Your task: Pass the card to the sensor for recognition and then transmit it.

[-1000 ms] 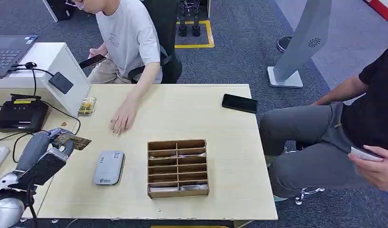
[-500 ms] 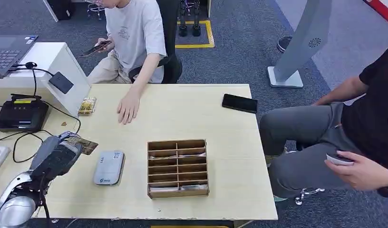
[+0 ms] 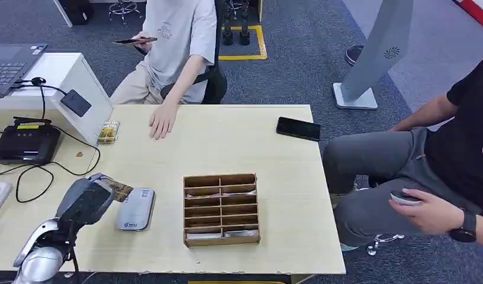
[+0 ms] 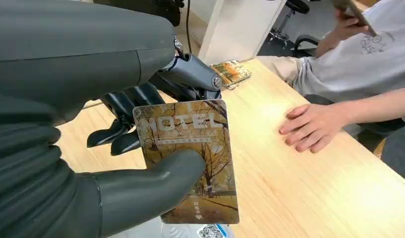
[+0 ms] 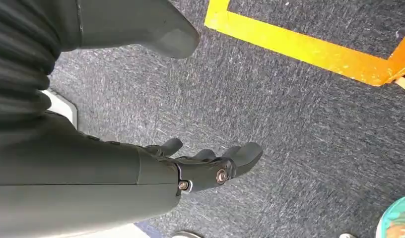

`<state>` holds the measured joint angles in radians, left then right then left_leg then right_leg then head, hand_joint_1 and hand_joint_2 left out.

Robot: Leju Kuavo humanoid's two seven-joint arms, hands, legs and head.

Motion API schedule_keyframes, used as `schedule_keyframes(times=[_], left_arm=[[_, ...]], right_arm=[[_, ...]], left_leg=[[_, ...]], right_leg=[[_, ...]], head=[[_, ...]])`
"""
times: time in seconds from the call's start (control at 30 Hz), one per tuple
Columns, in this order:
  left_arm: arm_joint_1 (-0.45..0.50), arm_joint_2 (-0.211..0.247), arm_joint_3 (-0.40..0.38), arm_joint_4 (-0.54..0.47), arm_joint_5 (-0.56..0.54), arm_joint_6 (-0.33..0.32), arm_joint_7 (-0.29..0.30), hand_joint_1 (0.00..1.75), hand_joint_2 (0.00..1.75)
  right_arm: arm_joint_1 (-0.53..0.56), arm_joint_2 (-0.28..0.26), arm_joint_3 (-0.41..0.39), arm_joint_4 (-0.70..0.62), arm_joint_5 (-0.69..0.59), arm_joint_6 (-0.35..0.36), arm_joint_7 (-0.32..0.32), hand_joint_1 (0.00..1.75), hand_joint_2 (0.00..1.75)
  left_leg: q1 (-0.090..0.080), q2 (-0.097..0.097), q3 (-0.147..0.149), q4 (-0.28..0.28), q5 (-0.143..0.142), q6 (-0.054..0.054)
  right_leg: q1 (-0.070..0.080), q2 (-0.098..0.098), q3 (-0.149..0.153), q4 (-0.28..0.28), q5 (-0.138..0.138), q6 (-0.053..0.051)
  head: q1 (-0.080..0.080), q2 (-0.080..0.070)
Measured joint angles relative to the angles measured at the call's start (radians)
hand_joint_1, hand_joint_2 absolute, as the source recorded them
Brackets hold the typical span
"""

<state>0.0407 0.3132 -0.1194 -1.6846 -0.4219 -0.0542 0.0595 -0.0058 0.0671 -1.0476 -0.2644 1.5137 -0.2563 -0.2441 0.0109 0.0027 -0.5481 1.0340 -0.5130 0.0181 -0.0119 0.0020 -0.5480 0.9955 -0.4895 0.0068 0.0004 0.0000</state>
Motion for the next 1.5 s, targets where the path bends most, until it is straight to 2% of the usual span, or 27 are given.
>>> schedule_keyframes(times=[0.6,0.8,0.97,1.5], left_arm=[[-0.001,-0.014,-0.001,0.022,0.0,0.0,0.005,1.75,1.75],[0.0,-0.028,-0.021,0.051,-0.03,0.005,0.028,1.75,1.75],[0.0,-0.032,-0.026,0.088,-0.098,0.057,0.08,1.75,1.75],[0.008,-0.047,-0.025,0.144,-0.122,0.064,0.071,1.75,1.75]], right_arm=[[0.0,0.0,0.009,0.0,0.0,-0.002,0.0,0.0,1.75],[0.0,0.0,0.016,0.004,0.0,-0.005,0.002,0.0,1.75],[0.0,0.0,0.029,0.006,0.0,-0.013,0.006,0.0,1.75],[0.0,0.0,0.041,0.01,0.0,-0.021,0.005,0.0,1.75]], left_leg=[[0.0,0.0,0.0,0.0,0.0,0.0],[0.0,0.0,0.0,0.0,0.0,0.0],[0.0,0.0,0.0,0.0,0.0,0.0],[0.0,0.0,0.0,0.0,0.0,0.0]], right_leg=[[0.0,0.0,0.0,0.0,0.0,0.0],[0.0,0.0,0.0,0.0,0.0,0.0],[0.0,0.0,0.0,0.0,0.0,0.0],[0.0,0.0,0.001,0.0,0.0,0.0]], head=[[0.0,0.0],[0.0,0.0],[0.0,0.0],[0.0,0.0]])
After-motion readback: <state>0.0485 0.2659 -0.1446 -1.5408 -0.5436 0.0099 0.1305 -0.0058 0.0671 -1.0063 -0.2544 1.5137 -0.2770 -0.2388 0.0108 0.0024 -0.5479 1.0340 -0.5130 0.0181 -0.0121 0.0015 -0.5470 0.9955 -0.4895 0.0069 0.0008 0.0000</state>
